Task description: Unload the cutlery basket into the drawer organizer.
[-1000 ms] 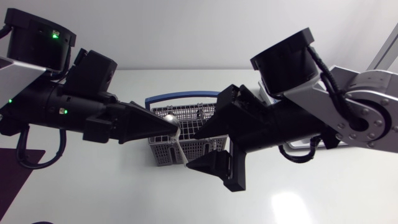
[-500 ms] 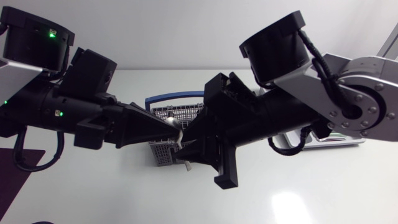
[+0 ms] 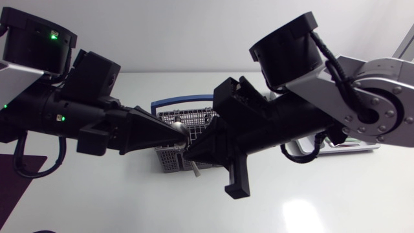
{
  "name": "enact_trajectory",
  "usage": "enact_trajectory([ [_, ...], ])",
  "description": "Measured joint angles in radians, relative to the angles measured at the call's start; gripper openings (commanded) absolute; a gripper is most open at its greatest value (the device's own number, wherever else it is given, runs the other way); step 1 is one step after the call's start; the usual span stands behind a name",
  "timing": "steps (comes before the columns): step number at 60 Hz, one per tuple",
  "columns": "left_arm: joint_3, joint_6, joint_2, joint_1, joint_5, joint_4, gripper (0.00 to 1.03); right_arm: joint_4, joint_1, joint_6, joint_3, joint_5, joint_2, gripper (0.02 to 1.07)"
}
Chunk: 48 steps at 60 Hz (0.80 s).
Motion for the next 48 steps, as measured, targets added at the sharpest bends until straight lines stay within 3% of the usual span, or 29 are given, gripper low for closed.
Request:
enact_trajectory([
  [7, 0.005, -0.001, 0.000, 0.013, -0.016, -0.001, 1.00, -0.027, -0.001, -0.003, 0.000, 0.002, -0.001, 0.07],
  [23, 0.061, -0.088, 0.001, 0.061, -0.101, 0.048, 0.99, -0.092, -0.011, -0.032, -0.003, 0.017, -0.001, 0.07],
  [29, 0.070, -0.139, 0.001, 0.079, -0.179, 0.095, 0.99, -0.135, -0.047, -0.072, -0.017, 0.038, -0.009, 0.07],
  [48, 0.109, -0.193, 0.112, 0.033, -0.324, 0.122, 0.99, -0.314, -0.381, -0.315, -0.061, 0.048, -0.092, 0.08],
])
